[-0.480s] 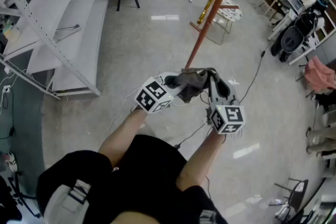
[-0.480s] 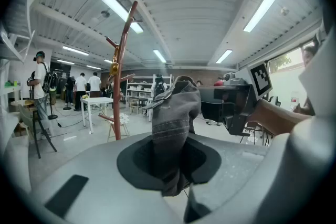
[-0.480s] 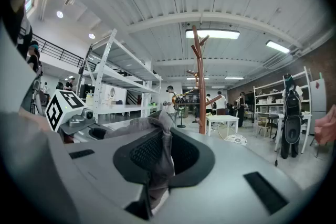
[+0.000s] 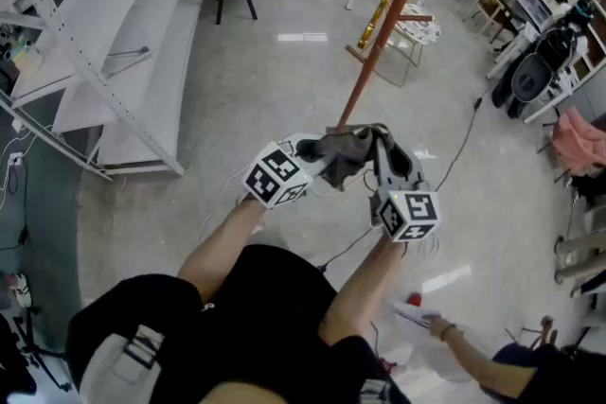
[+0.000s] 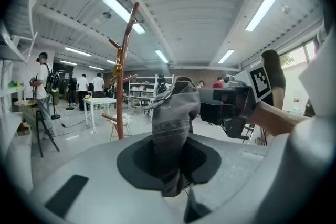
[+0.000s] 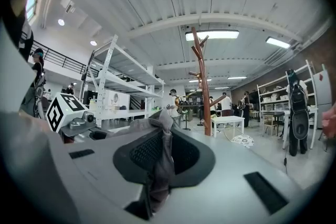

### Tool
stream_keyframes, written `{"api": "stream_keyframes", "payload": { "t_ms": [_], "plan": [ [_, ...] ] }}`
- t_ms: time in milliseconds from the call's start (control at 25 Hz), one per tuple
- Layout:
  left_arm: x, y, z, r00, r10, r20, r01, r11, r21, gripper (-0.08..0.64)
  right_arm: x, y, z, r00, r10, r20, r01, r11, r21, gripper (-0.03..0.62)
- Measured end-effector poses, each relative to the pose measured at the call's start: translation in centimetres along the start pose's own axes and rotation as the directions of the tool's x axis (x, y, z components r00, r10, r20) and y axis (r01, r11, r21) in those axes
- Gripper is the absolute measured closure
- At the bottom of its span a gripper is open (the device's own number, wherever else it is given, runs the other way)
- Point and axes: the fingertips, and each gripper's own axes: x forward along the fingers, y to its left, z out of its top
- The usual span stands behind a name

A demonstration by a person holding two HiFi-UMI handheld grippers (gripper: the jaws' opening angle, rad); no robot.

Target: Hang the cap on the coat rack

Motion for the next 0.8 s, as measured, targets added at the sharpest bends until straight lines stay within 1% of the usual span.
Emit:
{"api": "stream_keyframes", "payload": {
  "t_ms": [120,280,480,640,800],
  "plan": [
    [-0.2,0.4,-0.2,1.000,0.005,0.003,-0.005,1.000,-0.010,0.512,0.3,-0.1,-0.7,1.000,0.021,-0.001,-0.021,1.000,-0.002,0.569],
    [-0.2,1.7,-0.6,1.000,0.021,0.004,-0.021,1.000,-0.019,0.512,1.6,-0.1,-1.2,0.998,0.054,0.025,-0.055,0.997,0.045,0.568],
    [0.9,4.2,-1.5,1.000,0.022,-0.004,-0.022,0.999,-0.048,0.511,4.2,-0.8,-2.5,0.998,0.067,-0.011,-0.066,0.996,0.057,0.568],
    [3.7,6.4,-1.7,1.000,0.012,-0.002,-0.012,0.997,-0.072,0.512,6.4,-3.0,-3.3,0.997,0.072,-0.005,-0.071,0.990,0.122,0.568],
    [7.1,9.1,-1.9,1.000,-0.013,0.018,0.014,0.997,-0.081,0.512,9.1,-6.1,-4.2,0.995,0.094,0.039,-0.100,0.979,0.178,0.568]
  ]
}}
